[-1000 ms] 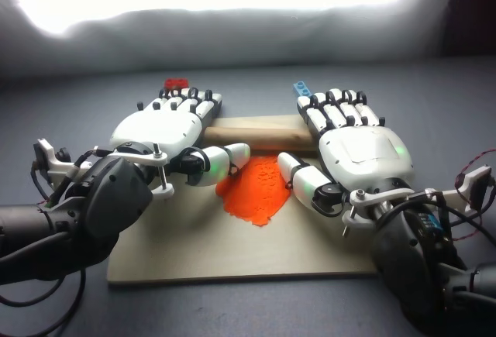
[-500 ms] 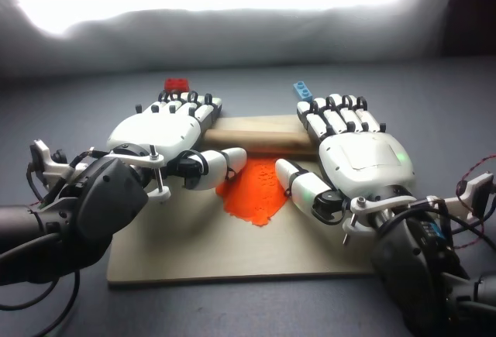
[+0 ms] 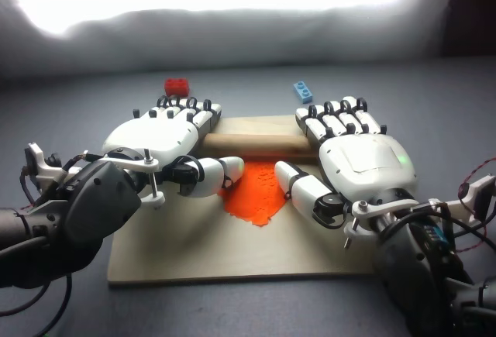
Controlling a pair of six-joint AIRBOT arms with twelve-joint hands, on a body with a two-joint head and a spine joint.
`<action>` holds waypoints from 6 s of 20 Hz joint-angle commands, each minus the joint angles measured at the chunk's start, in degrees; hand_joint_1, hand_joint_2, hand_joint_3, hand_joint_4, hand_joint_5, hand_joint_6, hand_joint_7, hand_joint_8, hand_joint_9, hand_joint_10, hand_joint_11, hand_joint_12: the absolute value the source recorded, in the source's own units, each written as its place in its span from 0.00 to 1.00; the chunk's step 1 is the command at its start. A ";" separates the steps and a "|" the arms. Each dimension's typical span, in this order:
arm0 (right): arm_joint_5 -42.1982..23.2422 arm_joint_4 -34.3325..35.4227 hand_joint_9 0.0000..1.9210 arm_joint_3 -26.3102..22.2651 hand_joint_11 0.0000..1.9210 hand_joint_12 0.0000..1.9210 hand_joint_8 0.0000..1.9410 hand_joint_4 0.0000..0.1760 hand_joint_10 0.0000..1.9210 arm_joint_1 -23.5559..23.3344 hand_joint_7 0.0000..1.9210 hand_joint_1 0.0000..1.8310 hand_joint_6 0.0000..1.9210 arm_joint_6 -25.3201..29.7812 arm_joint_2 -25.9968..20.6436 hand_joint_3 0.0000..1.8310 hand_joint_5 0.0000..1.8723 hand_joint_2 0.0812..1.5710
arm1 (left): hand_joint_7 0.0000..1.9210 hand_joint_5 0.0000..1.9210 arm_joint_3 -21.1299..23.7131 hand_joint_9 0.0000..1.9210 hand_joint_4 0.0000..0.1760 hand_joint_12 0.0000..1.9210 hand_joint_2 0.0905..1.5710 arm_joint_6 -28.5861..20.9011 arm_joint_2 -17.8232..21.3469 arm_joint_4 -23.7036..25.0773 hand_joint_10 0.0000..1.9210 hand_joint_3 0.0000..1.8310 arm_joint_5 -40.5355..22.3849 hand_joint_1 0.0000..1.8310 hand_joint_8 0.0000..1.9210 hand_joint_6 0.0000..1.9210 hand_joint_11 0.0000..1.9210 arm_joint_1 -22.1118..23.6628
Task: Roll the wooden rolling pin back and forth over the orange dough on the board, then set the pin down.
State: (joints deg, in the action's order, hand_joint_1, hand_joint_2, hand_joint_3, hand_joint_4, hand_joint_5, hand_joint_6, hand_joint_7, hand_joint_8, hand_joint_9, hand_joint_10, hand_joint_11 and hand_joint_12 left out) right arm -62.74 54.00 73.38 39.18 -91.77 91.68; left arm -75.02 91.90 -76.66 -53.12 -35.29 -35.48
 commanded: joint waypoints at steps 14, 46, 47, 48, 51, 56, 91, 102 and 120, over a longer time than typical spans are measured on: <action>-3.54 -1.78 0.16 -3.61 0.00 0.37 0.00 0.00 0.01 1.17 0.17 0.00 0.00 -1.33 -0.78 0.00 0.15 0.87 | 0.08 0.06 4.47 0.06 0.00 0.00 0.85 -0.01 3.81 0.97 0.01 0.00 -2.22 0.00 0.01 0.01 0.00 -1.57; -8.86 -5.02 0.18 -9.71 0.00 0.42 0.00 0.00 0.01 3.48 0.18 0.00 0.00 -3.31 -2.10 0.00 0.16 0.87 | 0.10 0.07 11.27 0.09 0.00 0.09 0.86 -5.40 9.40 3.61 0.00 0.00 -1.59 0.00 0.00 0.00 0.00 -3.92; -9.00 -5.20 0.18 -10.13 0.00 0.42 0.00 0.00 0.01 3.64 0.18 0.00 0.00 -3.61 -2.11 0.00 0.16 0.87 | 0.11 0.08 11.60 0.10 0.00 0.11 0.86 -5.97 9.35 3.99 0.01 0.00 -2.26 0.00 0.00 0.00 0.00 -4.42; -9.03 -5.25 0.18 -10.27 0.00 0.42 0.00 0.00 0.01 3.71 0.18 0.00 0.00 -3.75 -2.11 0.00 0.16 0.87 | 0.11 0.08 11.80 0.11 0.00 0.13 0.86 -6.06 9.35 4.06 0.01 0.00 -2.46 0.00 0.00 0.00 0.00 -4.59; -9.15 -5.36 0.18 -10.57 0.00 0.42 0.00 0.00 0.01 3.88 0.18 0.00 0.00 -4.06 -2.13 0.00 0.16 0.87 | 0.08 0.07 12.52 0.08 0.00 0.06 0.86 -7.43 9.60 5.60 0.00 0.00 -3.23 0.00 0.00 0.00 0.00 -5.17; -9.33 -6.73 0.19 -11.32 0.00 0.42 0.00 0.00 0.01 4.45 0.18 0.00 0.00 -4.31 -2.35 0.00 0.17 0.87 | 0.09 0.08 13.51 0.08 0.00 0.08 0.86 -9.38 10.05 7.69 0.00 0.00 -4.64 0.00 0.00 0.00 0.00 -6.31; -11.53 -10.62 0.19 -15.18 0.00 0.43 0.00 0.00 0.00 7.68 0.18 0.00 0.00 -5.05 -3.58 0.00 0.16 0.87 | 0.09 0.07 20.67 0.08 0.00 0.07 0.86 -17.84 14.14 14.06 0.00 0.00 -13.34 0.00 0.00 0.00 0.00 -13.40; -12.37 -10.64 0.19 -15.98 0.00 0.43 0.00 0.00 0.00 8.33 0.18 0.00 0.00 -5.60 -3.78 0.00 0.16 0.87 | 0.09 0.07 23.13 0.08 0.00 0.05 0.87 -18.28 13.44 16.26 0.00 0.00 -19.23 0.00 0.00 0.00 0.00 -16.81; -13.96 -10.65 0.19 -18.19 0.00 0.41 0.00 0.00 0.00 9.35 0.18 0.00 0.00 -6.91 -4.36 0.00 0.16 0.87 | 0.11 0.08 23.43 0.10 0.00 0.09 0.87 -21.61 13.84 20.27 0.00 0.00 -20.70 0.00 0.00 0.00 0.00 -17.97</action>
State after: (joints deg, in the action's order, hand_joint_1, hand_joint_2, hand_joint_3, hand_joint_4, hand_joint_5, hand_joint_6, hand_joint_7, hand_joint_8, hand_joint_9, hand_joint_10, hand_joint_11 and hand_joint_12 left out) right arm -73.82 45.71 55.44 48.12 -98.48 87.53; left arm -51.83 70.70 -62.74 -35.09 -52.36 -53.45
